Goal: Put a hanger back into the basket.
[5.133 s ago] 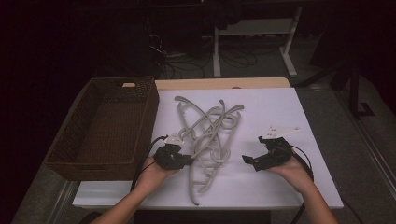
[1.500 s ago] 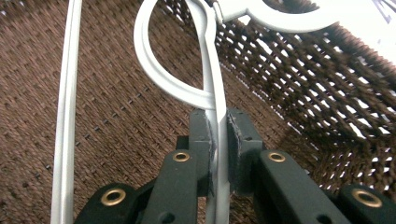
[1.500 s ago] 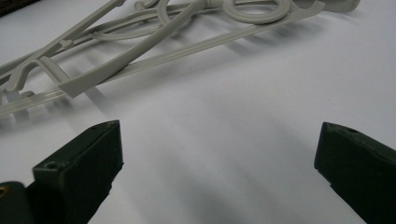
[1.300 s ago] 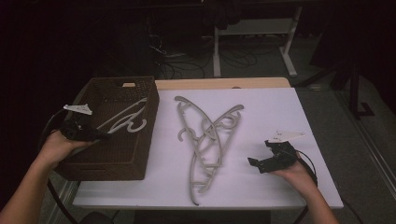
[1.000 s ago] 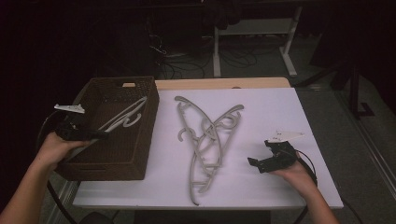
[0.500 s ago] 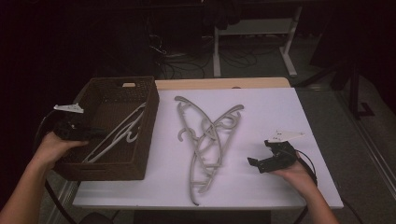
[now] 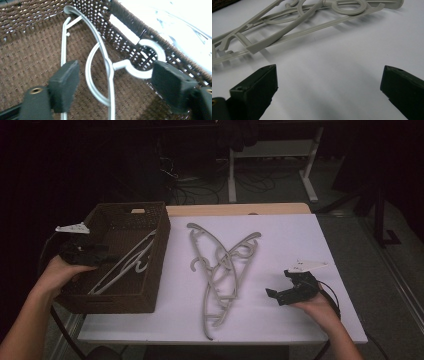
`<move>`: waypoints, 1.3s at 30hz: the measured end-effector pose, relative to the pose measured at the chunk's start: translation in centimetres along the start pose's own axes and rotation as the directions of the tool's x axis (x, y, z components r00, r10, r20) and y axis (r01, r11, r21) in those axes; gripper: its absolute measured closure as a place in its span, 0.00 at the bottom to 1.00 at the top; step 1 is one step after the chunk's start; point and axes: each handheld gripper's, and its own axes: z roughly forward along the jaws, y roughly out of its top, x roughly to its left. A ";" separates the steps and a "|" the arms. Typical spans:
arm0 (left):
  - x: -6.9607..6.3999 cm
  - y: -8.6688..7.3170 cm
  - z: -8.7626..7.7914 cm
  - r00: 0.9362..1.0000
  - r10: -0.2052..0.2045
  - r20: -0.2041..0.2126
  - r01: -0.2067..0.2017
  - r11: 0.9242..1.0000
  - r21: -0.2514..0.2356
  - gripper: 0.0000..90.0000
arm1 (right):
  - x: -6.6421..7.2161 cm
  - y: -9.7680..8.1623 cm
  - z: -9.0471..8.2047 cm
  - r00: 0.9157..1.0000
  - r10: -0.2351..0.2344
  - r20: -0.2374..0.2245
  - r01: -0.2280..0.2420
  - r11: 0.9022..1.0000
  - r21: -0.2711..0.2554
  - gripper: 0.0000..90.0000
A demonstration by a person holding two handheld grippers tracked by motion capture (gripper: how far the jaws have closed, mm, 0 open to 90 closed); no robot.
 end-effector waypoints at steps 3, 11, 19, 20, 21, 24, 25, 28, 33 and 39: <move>-1.1 0.6 0.2 1.000 0.002 0.000 -0.002 1.000 -0.005 0.17 | 0.0 0.0 0.1 1.000 -0.003 -0.002 0.003 1.000 0.000 0.01; -3.6 2.4 1.1 0.999 0.015 0.030 -0.013 0.999 -0.040 0.14 | -0.1 0.0 -0.1 1.000 -0.008 -0.004 0.008 1.000 -0.005 0.01; -5.6 4.0 2.2 0.998 0.035 0.059 -0.031 0.998 -0.062 0.11 | -0.1 0.0 -0.2 1.000 -0.007 -0.006 0.007 1.000 -0.007 0.01; -5.9 4.2 2.4 0.997 0.034 0.065 -0.030 0.997 -0.066 0.11 | 0.0 0.0 -0.1 1.000 -0.008 -0.006 0.008 1.000 -0.006 0.01; -6.2 4.4 2.6 0.997 0.029 0.075 -0.024 0.997 -0.073 0.11 | 0.0 0.0 -0.1 1.000 -0.011 -0.005 0.011 1.000 -0.005 0.01; -7.1 5.0 3.2 0.995 0.037 0.095 -0.029 0.996 -0.085 0.09 | 0.0 0.0 -0.2 1.000 -0.011 -0.005 0.011 1.000 -0.007 0.01; -7.6 5.3 3.5 0.994 0.034 0.107 -0.024 0.995 -0.094 0.09 | -0.1 0.0 -0.2 1.000 -0.010 -0.004 0.010 1.000 -0.006 0.01; -8.6 5.8 4.2 0.991 0.038 0.126 -0.024 0.994 -0.105 0.07 | -0.2 0.0 -0.2 1.000 -0.012 0.000 0.012 1.000 -0.009 0.01; -10.9 6.7 6.0 0.987 0.043 0.158 -0.025 0.993 -0.113 0.08 | -0.1 0.1 0.0 1.000 -0.016 -0.002 0.016 1.000 -0.002 0.01; -13.3 7.7 8.5 0.982 0.061 0.177 -0.046 0.995 -0.090 0.08 | -0.2 0.0 0.1 1.000 -0.016 -0.007 0.016 1.000 0.000 0.01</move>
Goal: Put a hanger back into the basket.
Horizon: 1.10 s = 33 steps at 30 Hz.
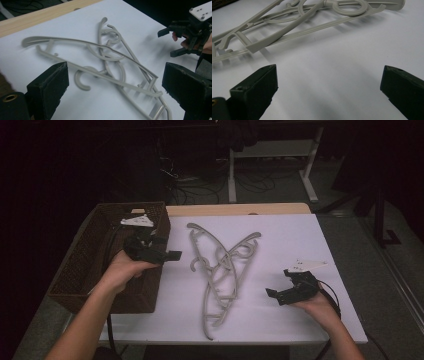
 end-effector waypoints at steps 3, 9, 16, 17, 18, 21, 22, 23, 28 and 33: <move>-1.0 0.5 1.5 1.000 0.012 0.003 -0.012 1.000 0.012 0.08 | 0.0 0.0 0.0 1.000 0.001 -0.002 -0.001 1.000 -0.002 0.01; -3.0 0.7 4.9 0.999 0.025 0.022 -0.026 0.999 0.028 0.10 | 0.0 0.0 0.0 1.000 0.000 -0.004 0.000 1.000 -0.004 0.01; -3.5 -0.4 8.9 0.999 0.026 -0.025 -0.024 0.997 0.070 0.21 | 0.1 0.0 -0.1 1.000 -0.004 -0.007 0.004 1.000 -0.003 0.01; -3.3 -0.5 9.3 0.999 0.021 -0.037 -0.018 0.997 0.074 0.25 | 0.1 0.0 0.0 1.000 -0.003 -0.007 0.003 1.000 -0.001 0.01; -3.1 -0.7 9.7 0.998 0.017 -0.056 -0.012 0.997 0.079 0.28 | 0.1 0.0 0.0 1.000 -0.004 -0.006 0.004 1.000 -0.002 0.01; -2.1 -1.2 11.1 0.995 -0.012 -0.097 0.020 0.996 0.086 0.36 | 0.1 0.0 -0.1 1.000 -0.005 -0.007 0.005 1.000 -0.008 0.01; -1.7 -1.3 11.6 0.995 -0.024 -0.102 0.033 0.996 0.085 0.38 | 0.1 0.0 -0.1 1.000 -0.002 -0.007 0.002 1.000 -0.007 0.01; -1.5 -1.3 12.1 0.994 -0.035 -0.105 0.044 0.995 0.086 0.38 | 0.1 0.0 -0.1 1.000 0.001 -0.006 -0.001 1.000 -0.007 0.01; -0.4 -1.5 14.8 0.990 -0.039 -0.132 0.053 0.993 0.106 0.41 | 0.1 0.0 -0.1 1.000 -0.003 -0.005 0.003 1.000 -0.004 0.01; 1.3 -0.7 16.6 0.979 -0.005 -0.205 0.031 0.991 0.127 0.63 | 0.0 0.0 -0.2 1.000 0.001 -0.006 -0.001 1.000 -0.011 0.01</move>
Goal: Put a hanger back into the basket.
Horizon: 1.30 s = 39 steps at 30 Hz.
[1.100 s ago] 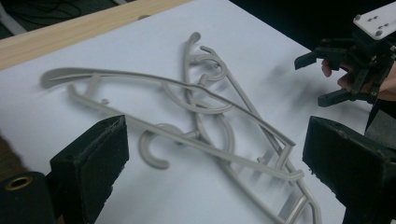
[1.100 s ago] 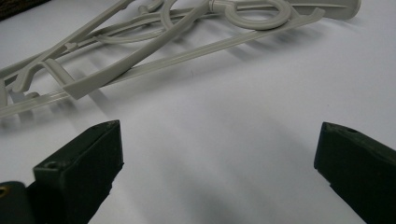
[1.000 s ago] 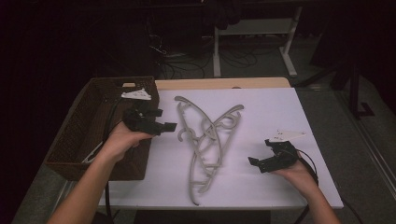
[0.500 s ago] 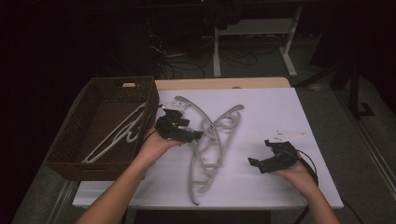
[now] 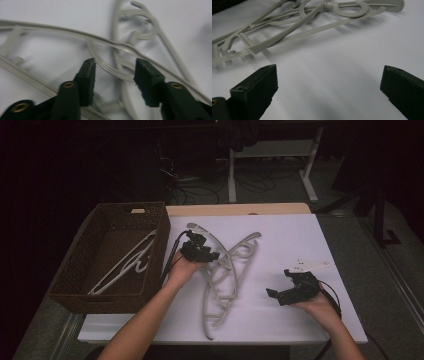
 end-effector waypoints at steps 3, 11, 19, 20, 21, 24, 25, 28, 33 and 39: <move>1.0 0.6 0.7 0.999 0.015 -0.041 -0.014 1.000 0.028 0.76 | -0.1 -0.1 -0.1 1.000 0.001 0.000 -0.001 1.000 -0.001 0.01; 2.9 2.3 3.9 0.992 0.022 -0.125 -0.007 0.993 0.119 1.00 | -0.1 -0.1 0.0 1.000 -0.001 -0.008 0.001 1.000 0.000 0.01; 2.6 3.2 6.3 0.989 0.050 -0.140 -0.030 0.990 0.141 1.00 | -0.2 -0.1 -0.2 1.000 0.001 -0.009 -0.001 1.000 -0.009 0.02; 2.4 3.4 6.5 0.989 0.053 -0.136 -0.033 0.989 0.143 1.00 | -0.2 -0.1 -0.2 1.000 0.000 -0.009 0.000 1.000 -0.011 0.02; 2.3 3.5 6.7 0.990 0.054 -0.133 -0.035 0.989 0.143 1.00 | -0.2 -0.1 -0.2 1.000 -0.001 -0.010 0.000 1.000 -0.012 0.02; 1.8 3.9 7.2 0.990 0.074 -0.124 -0.056 0.988 0.143 1.00 | -0.2 -0.1 -0.2 1.000 0.001 -0.010 -0.001 1.000 -0.011 0.02; 1.6 4.1 7.4 0.990 0.076 -0.117 -0.059 0.988 0.140 1.00 | -0.2 -0.1 -0.2 1.000 0.001 -0.010 -0.001 1.000 -0.011 0.02; 0.9 4.5 7.8 0.990 0.093 -0.103 -0.078 0.988 0.136 1.00 | -0.1 -0.1 -0.2 1.000 -0.001 -0.010 0.001 1.000 -0.012 0.02; 0.2 4.9 7.8 0.985 0.120 -0.126 -0.103 0.985 0.138 0.95 | -0.1 -0.1 -0.2 1.000 -0.003 -0.010 0.003 1.000 -0.013 0.02; -0.7 5.2 5.5 0.989 0.115 -0.092 -0.107 0.990 0.089 0.94 | -0.2 -0.1 -0.3 1.000 0.002 -0.008 -0.002 1.000 -0.016 0.02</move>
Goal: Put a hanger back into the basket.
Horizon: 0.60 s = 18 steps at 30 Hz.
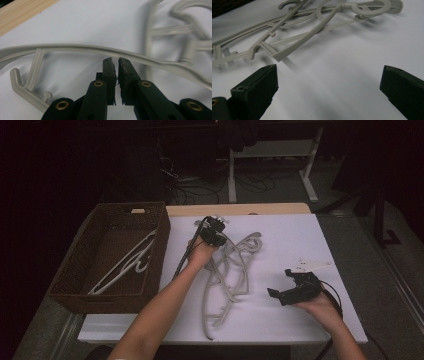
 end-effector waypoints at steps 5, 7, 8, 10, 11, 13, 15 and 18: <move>-2.7 0.2 -1.9 0.994 0.060 0.091 -0.057 0.998 -0.037 0.98 | 0.0 0.0 -0.1 1.000 0.001 0.005 -0.001 1.000 -0.001 0.02; -3.7 0.3 -2.1 0.992 0.083 0.099 -0.079 0.996 -0.038 0.98 | 0.0 0.0 0.0 1.000 0.001 0.005 -0.001 1.000 0.002 0.02; -4.1 0.3 -2.0 0.991 0.092 0.102 -0.088 0.995 -0.035 0.98 | 0.0 0.0 0.0 1.000 0.001 0.006 -0.001 1.000 0.002 0.02; -4.7 0.5 -1.4 0.990 0.096 0.103 -0.093 0.995 -0.039 0.97 | 0.0 0.0 0.0 1.000 0.000 0.007 0.000 1.000 0.003 0.02; -4.8 0.7 -1.1 0.990 0.097 0.102 -0.094 0.995 -0.036 0.97 | 0.0 0.0 0.0 1.000 -0.001 0.007 0.001 1.000 0.003 0.02; -4.8 1.2 -0.3 0.991 0.089 0.097 -0.087 0.996 -0.028 0.97 | 0.0 0.0 0.0 1.000 0.001 0.006 -0.001 1.000 0.002 0.02; -4.7 1.8 0.5 0.992 0.083 0.097 -0.080 0.996 -0.026 0.98 | 0.0 0.0 0.0 1.000 0.003 0.007 -0.003 1.000 0.001 0.02; -4.8 2.8 1.6 0.993 0.080 0.092 -0.079 0.997 -0.019 0.98 | -0.1 0.0 0.0 1.000 0.005 0.006 -0.005 1.000 0.002 0.02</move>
